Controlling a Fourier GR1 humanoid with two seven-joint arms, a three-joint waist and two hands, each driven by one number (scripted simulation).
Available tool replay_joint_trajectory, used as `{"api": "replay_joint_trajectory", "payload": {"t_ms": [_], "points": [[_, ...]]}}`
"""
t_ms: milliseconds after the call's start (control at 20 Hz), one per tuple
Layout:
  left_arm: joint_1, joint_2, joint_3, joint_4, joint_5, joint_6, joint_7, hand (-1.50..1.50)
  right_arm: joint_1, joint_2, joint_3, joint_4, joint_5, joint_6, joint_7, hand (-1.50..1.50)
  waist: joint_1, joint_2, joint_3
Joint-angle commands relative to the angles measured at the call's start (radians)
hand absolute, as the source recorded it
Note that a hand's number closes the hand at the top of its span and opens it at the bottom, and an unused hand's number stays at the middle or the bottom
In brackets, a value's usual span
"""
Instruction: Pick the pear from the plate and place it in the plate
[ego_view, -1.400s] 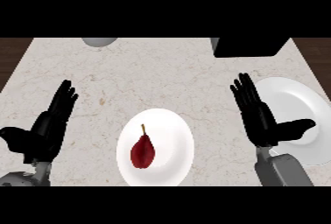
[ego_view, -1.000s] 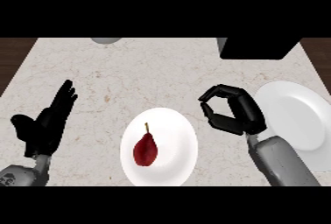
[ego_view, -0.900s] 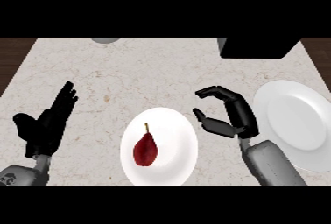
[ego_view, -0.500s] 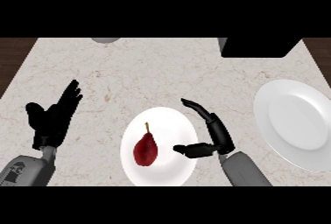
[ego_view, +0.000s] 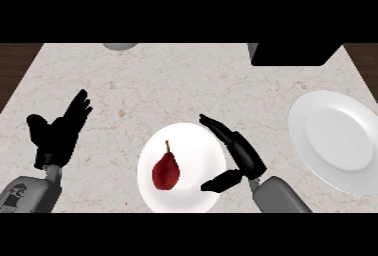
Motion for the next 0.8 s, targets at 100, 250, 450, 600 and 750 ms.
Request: {"api": "replay_joint_trajectory", "payload": {"t_ms": [100,250,450,600,750], "points": [[-0.036,-0.053,0.007,0.044,-0.050,0.005,0.014,0.00,-0.010,-0.032,0.040,-0.099,0.100,0.074,0.194,-1.50,-0.004,0.001,0.000],[0.003,-0.038,0.013,-0.025,-0.046,-0.001,0.042,0.00,-0.060,0.013,0.081,-0.044,0.154,0.103,0.294,-1.50,0.004,0.000,0.000],[0.011,-0.022,0.046,-0.033,-0.039,-0.046,0.040,0.00,-0.069,-0.001,0.104,-0.090,0.250,0.115,0.386,-1.50,0.002,-0.001,0.000],[-0.001,-0.026,0.066,-0.006,-0.043,-0.062,0.036,0.00,-0.130,0.003,0.082,-0.065,0.287,0.165,0.461,-1.50,0.003,0.000,0.000],[0.024,-0.071,0.058,-0.002,-0.072,-0.054,0.018,0.00,-0.112,0.044,0.108,-0.102,0.337,0.210,0.551,-1.50,0.001,0.000,0.000]]}}
